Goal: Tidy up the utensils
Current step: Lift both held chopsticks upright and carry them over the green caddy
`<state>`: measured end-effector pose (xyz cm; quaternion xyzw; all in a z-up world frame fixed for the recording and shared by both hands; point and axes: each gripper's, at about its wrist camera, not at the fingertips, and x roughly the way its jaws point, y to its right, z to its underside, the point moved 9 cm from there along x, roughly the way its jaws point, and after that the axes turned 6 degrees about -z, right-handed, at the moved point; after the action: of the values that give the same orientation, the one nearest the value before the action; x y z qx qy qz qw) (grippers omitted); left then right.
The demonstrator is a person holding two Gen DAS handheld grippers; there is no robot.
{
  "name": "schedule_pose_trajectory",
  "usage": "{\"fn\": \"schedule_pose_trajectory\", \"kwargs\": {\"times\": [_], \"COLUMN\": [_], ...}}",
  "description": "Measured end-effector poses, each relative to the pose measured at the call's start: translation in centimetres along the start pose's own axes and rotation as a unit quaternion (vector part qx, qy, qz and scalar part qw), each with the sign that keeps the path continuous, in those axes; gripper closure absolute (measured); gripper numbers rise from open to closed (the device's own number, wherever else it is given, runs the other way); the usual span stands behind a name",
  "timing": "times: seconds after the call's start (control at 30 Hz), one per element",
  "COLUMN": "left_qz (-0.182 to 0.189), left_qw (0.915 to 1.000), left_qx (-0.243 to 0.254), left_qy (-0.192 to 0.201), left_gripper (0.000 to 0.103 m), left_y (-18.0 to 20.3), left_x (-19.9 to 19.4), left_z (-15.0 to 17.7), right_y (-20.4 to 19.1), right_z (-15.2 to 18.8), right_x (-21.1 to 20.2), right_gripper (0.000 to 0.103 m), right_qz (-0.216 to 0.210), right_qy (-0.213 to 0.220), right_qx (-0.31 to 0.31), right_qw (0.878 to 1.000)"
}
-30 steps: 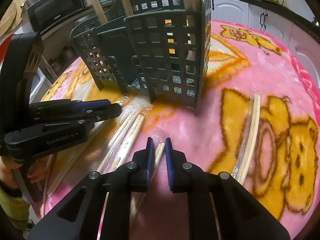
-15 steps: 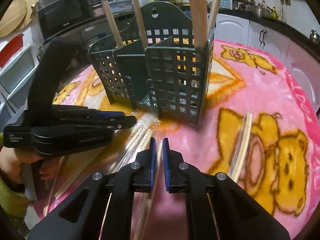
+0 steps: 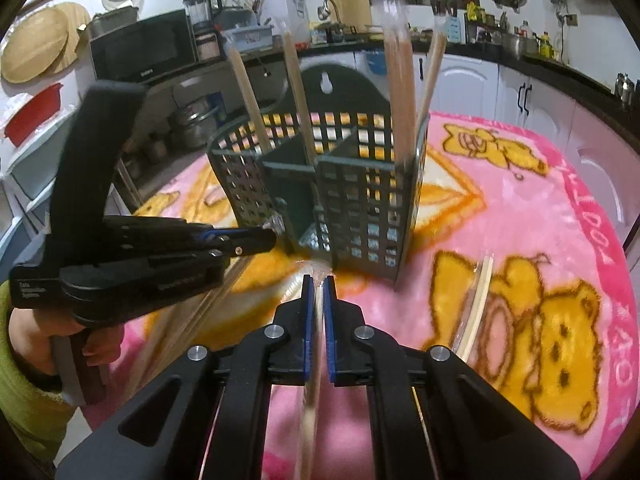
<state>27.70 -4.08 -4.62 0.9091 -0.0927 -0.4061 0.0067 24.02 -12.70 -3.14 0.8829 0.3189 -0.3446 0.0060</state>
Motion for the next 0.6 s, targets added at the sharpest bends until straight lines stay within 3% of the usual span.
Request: {"fn": "schedule_pose_trajectory", "kwargs": {"times": [0.3,0.6], "left_qz": [0.015,0.013], "left_qw": [0.9964,0.9901], "left_qx": [-0.012,-0.027], "left_qy": [0.083,0.137], "left_gripper": [0.1,0.1], "left_y": [0.5,-0.6], "left_x": [-5.9,-9.3], "left_z": [-3.6,-5.9], "right_y": [-1.4,-2.4], "right_z": [-3.2,-5.9], "right_x": [-3.6,-6.3], "right_gripper": [0.098,0.098], "right_qz": [-0.008,-0.015], "right_qy": [0.058,0.102], "right_qx": [-0.007,-0.02], "right_qw": [0.998,0.995]}}
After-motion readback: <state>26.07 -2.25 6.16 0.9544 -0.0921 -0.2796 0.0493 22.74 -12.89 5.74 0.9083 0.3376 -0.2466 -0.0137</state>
